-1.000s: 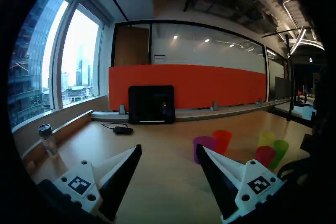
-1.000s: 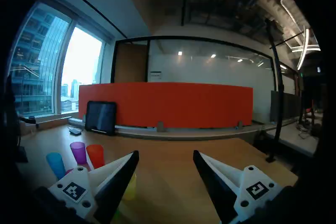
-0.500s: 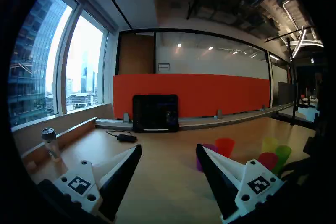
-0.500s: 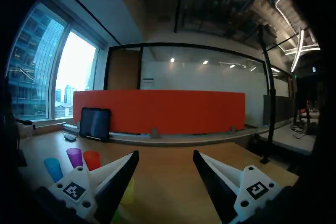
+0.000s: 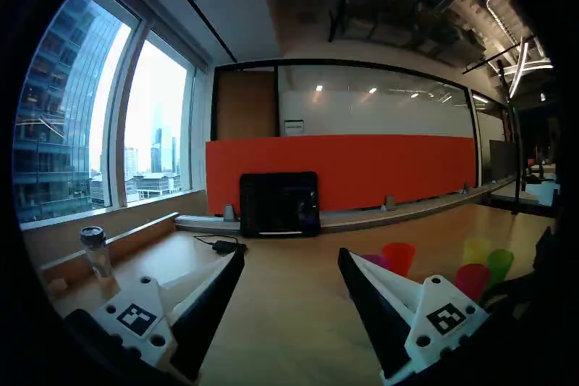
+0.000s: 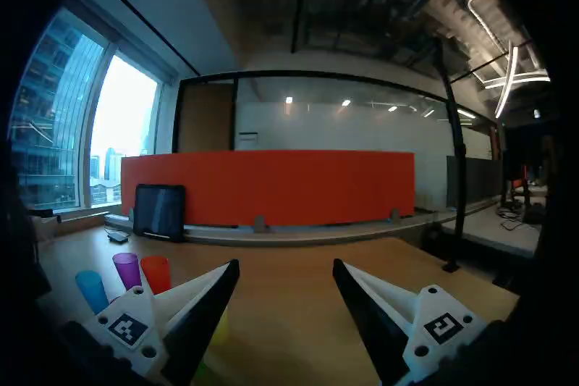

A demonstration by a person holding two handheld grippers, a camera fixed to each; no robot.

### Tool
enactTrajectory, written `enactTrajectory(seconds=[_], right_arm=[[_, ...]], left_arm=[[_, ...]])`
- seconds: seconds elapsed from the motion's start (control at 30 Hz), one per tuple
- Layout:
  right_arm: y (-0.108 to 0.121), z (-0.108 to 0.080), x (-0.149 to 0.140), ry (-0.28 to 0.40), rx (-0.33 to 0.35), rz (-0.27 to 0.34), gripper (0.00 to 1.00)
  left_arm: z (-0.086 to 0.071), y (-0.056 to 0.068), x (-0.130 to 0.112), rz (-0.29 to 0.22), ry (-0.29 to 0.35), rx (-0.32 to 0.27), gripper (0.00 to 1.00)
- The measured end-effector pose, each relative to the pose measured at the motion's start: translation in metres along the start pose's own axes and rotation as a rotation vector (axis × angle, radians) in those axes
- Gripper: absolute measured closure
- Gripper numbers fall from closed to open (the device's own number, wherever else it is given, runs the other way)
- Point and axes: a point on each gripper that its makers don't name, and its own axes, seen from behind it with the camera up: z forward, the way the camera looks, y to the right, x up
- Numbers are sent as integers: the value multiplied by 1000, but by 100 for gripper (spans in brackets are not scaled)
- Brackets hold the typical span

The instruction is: Pour water

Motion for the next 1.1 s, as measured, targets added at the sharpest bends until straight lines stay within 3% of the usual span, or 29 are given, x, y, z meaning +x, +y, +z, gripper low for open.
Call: enactTrajectory(seconds=[0.4,1.1], right_arm=[[-5,-2,6,-1,1,-4,0],[-15,-2,12,-4,4,-20,0]], left_arm=[[-3,1,-15,12,8,18,4],[-5,-18,-43,-11,-10,27,4]])
